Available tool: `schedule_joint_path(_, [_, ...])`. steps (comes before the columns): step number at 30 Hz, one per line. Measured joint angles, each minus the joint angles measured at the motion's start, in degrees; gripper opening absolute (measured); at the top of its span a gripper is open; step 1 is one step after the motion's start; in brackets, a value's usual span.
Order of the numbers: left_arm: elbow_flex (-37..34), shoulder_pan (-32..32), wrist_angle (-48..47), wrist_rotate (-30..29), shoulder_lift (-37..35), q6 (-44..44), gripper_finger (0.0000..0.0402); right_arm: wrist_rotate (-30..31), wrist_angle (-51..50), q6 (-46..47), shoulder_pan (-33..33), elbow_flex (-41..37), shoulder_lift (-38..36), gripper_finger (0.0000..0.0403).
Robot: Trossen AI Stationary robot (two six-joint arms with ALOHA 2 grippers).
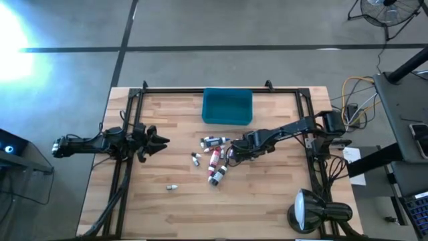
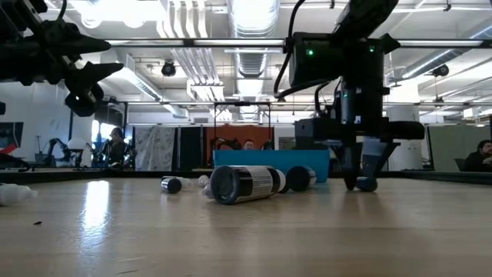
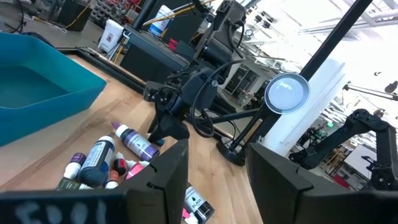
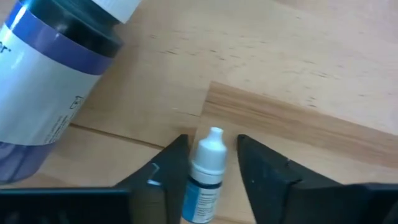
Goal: Pick & Place food coloring
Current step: Put the small blue food coloring bottle into the blue bin
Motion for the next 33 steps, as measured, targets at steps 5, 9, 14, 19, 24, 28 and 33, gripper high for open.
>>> schedule_joint_path(5, [0.0, 0.0, 0.0, 0.0, 0.0, 0.0, 0.0138, 0.9, 0.7, 0.0, 0.0, 0.0, 0.0, 0.0075])
schedule_joint_path(9, [0.0, 0.0, 0.0, 0.0, 0.0, 0.0, 0.0138, 0.2, 0.9, -1.4, 0.0, 0.5, -0.3, 0.0051])
schedule_joint_path(14, [0.0, 0.0, -0.1, 0.0, 0.0, 0.0, 0.0138, 2.3, 2.3, -2.9, -0.4, 3.1, -4.6, 0.0048])
schedule_joint_path(19, [0.0, 0.0, -0.1, 0.0, 0.0, 0.0, 0.0138, 13.9, 2.3, -6.2, -4.0, 6.7, -11.7, 0.0049])
schedule_joint_path(24, [0.0, 0.1, -0.1, 0.0, 0.1, 0.0, 0.0138, 18.5, 3.2, -15.3, -13.6, 10.0, -16.5, 0.0049])
schedule_joint_path(28, [0.0, 0.1, 0.0, 0.0, 0.1, 0.0, 0.0138, 15.2, 5.0, -22.4, -21.5, 11.0, -16.3, 0.0049])
schedule_joint_path(33, [0.0, 0.1, -0.1, 0.0, 0.2, 0.0, 0.0138, 11.5, 5.6, -26.1, -26.8, 11.5, -12.1, 0.0049])
